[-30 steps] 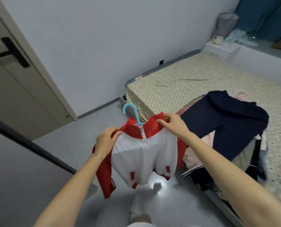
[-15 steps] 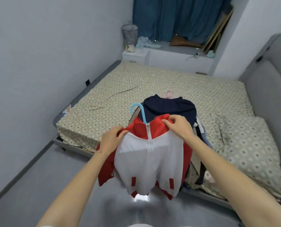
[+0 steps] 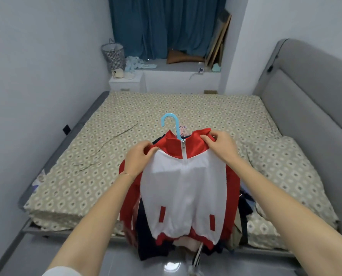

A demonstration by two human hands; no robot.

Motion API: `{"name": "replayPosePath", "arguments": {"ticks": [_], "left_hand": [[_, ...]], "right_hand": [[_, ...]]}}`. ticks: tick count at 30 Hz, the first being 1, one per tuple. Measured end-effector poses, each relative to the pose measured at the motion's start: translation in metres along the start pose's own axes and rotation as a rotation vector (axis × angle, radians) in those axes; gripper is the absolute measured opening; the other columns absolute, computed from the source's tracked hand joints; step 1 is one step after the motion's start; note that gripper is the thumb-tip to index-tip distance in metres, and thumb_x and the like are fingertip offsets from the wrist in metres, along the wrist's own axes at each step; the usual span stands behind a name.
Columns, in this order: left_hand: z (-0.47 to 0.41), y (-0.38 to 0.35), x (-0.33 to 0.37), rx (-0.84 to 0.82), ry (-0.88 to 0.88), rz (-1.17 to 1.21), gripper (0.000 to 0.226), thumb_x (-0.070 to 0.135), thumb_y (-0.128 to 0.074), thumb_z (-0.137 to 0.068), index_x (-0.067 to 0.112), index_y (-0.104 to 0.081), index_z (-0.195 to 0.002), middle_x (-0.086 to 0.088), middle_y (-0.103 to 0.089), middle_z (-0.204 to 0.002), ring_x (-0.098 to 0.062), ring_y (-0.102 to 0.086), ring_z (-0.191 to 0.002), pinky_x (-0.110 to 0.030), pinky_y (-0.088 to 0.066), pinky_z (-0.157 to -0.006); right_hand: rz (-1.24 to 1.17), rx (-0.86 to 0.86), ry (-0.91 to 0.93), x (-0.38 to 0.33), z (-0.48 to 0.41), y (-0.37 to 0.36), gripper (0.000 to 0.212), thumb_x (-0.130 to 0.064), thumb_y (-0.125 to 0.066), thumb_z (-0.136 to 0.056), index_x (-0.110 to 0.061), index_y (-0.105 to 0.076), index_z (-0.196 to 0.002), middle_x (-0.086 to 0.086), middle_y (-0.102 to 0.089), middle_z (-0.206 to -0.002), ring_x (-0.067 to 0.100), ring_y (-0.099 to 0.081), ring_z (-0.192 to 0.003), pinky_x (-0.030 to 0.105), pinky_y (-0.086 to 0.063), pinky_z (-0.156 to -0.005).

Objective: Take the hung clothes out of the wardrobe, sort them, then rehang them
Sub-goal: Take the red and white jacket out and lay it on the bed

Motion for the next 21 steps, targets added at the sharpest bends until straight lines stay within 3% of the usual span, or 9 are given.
{"name": "replayPosePath", "arguments": {"ticks": [6,10,15,21], "left_hand": [[-0.075,-0.05,-0.033,-0.094,0.056,-0.089,0.023,0.041,-0.06,-0.094,0.024,-0.059,-0.079,0.01,-0.059,-0.078,-0.014,-0.054,-0.075,-0.029,-0.032,-0.061],[-0.114,-0.092,-0.062,-0.114,0.152,-0.116,0.029,0.042,-0.059,-0.095,0.017,-0.058,-0.081,0.004,-0.06,-0.08,-0.018,-0.055,-0.075,-0.032,-0.034,-0.062],[-0.147,-0.139,-0.089,-0.088,0.266,-0.14,0.032,0.042,-0.058,-0.095,0.014,-0.058,-0.082,0.001,-0.061,-0.079,-0.02,-0.055,-0.072,-0.036,-0.045,-0.067],[-0.203,-0.196,-0.124,-0.082,0.384,-0.115,0.031,0.042,-0.066,-0.089,0.013,-0.059,-0.08,0.0,-0.062,-0.076,-0.024,-0.057,-0.074,-0.04,-0.045,-0.072]], "right_hand": [[0.009,-0.072,-0.026,0.046,-0.076,-0.05,0.044,-0.043,-0.061,-0.092,-0.012,-0.049,-0.062,-0.001,-0.05,-0.057,0.02,-0.05,-0.059,0.036,-0.035,-0.056],[0.006,-0.139,-0.064,0.086,-0.127,-0.093,0.041,-0.045,-0.058,-0.093,-0.012,-0.055,-0.069,0.001,-0.057,-0.063,0.022,-0.055,-0.063,0.036,-0.038,-0.059],[-0.034,-0.208,-0.147,0.126,-0.17,-0.138,0.036,-0.043,-0.056,-0.096,-0.016,-0.053,-0.072,-0.005,-0.051,-0.059,0.022,-0.053,-0.063,0.035,-0.038,-0.057],[-0.024,-0.237,-0.261,0.177,-0.209,-0.18,0.035,-0.041,-0.05,-0.099,-0.008,-0.059,-0.092,0.01,-0.067,-0.082,0.034,-0.063,-0.082,0.045,-0.049,-0.075]]}}
Point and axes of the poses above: each hand's wrist, its own z-axis away from the middle knuckle, its own y-axis out of the back of the hand, x = y × z, the point moved 6 cm from there along -z, towards the middle knuckle
